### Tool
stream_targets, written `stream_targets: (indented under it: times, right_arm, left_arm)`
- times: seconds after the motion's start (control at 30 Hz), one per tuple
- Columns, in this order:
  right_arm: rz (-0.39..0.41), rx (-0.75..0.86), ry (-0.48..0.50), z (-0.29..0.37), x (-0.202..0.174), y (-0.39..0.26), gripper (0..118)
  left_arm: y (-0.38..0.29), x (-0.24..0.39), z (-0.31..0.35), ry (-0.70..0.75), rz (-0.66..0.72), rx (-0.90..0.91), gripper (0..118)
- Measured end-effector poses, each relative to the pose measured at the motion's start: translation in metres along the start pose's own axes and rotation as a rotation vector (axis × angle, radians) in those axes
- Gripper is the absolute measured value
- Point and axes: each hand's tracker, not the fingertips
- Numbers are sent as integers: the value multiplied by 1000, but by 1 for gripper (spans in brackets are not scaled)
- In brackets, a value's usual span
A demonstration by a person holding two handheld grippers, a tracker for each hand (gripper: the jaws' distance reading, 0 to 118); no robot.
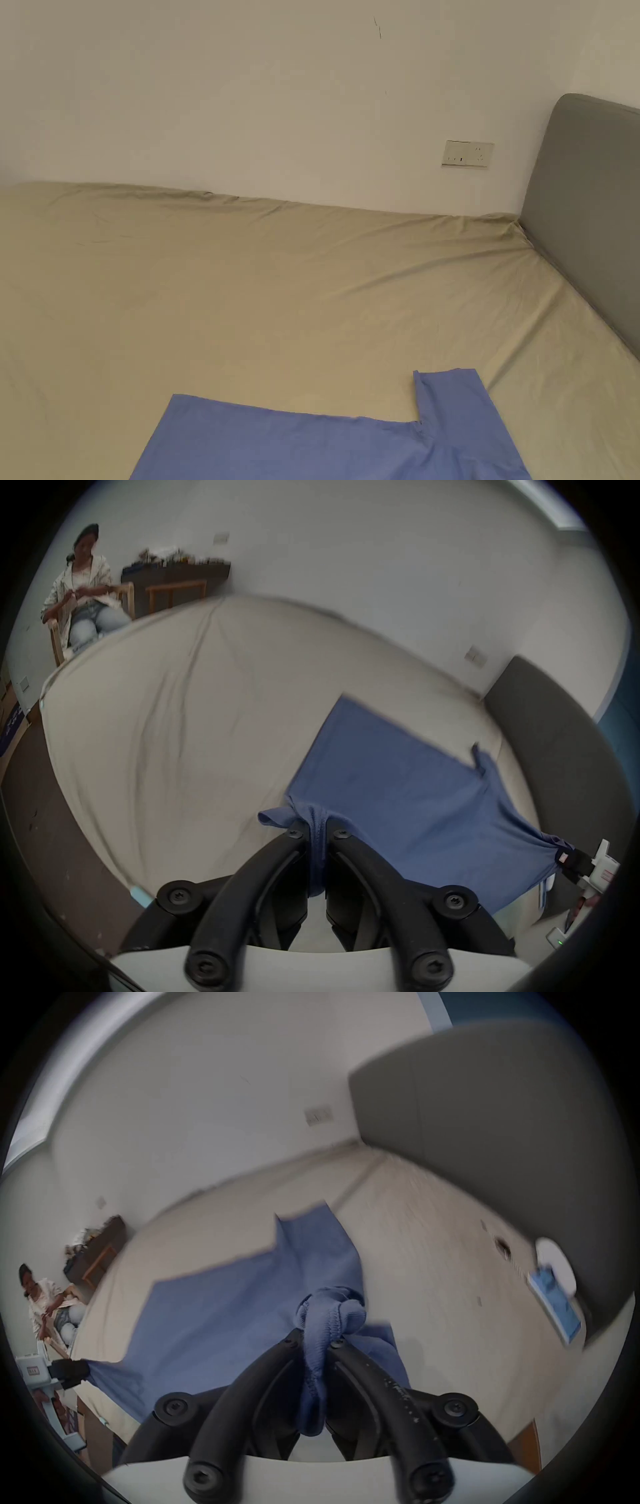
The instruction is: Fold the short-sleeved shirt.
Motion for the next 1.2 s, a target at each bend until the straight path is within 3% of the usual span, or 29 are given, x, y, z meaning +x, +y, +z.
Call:
stream_targets:
  times: [0.13,0.2,0.37,0.4,0.43,0.47,0.5,0.53,0.7,0.77,0.83,0.87,0.93,0.97,1.0,1.2]
  right_arm:
    - [-43,-178,-101,-31,16,-21,11]
    - [-88,-232,-102,-41,23,-26,11]
    - [-84,-266,-111,-35,19,-26,12]
    - [-99,-253,-103,-37,23,-28,17]
    - [-111,-236,-100,-34,25,-27,27]
    - [-121,-208,-88,-27,26,-24,51]
    - [-117,-159,-109,-16,26,-18,70]
    - [-106,-105,-128,-1,23,-13,78]
    - [109,418,-135,77,4,27,79]
    - [150,601,-120,106,-8,39,79]
    - [162,761,-69,127,-19,44,74]
    - [172,817,-57,136,-25,46,64]
    - [200,883,-58,151,-44,48,39]
    - [207,901,-52,153,-48,47,16]
    - [204,911,-45,153,-52,46,2]
    - [219,859,-8,129,-65,53,1]
  left_arm:
    - [-12,-12,-30,98,31,-189,7]
    - [-16,-19,-39,122,63,-244,7]
    - [-24,-31,-45,130,53,-295,10]
    - [-23,-30,-44,128,43,-284,22]
    - [-21,-28,-41,136,29,-261,43]
    - [-17,-25,-34,141,1,-210,80]
    - [-23,-7,-6,123,-39,-137,98]
    - [-18,-1,5,110,-56,-81,106]
    - [28,38,64,14,-239,435,98]
    - [39,58,94,-48,-279,624,95]
    - [38,70,113,-145,-296,807,69]
    - [36,75,120,-166,-278,891,43]
    - [34,83,123,-192,-260,956,13]
    - [33,87,124,-196,-261,977,3]
    - [32,92,123,-194,-276,961,0]
    - [66,112,88,-229,-324,843,0]
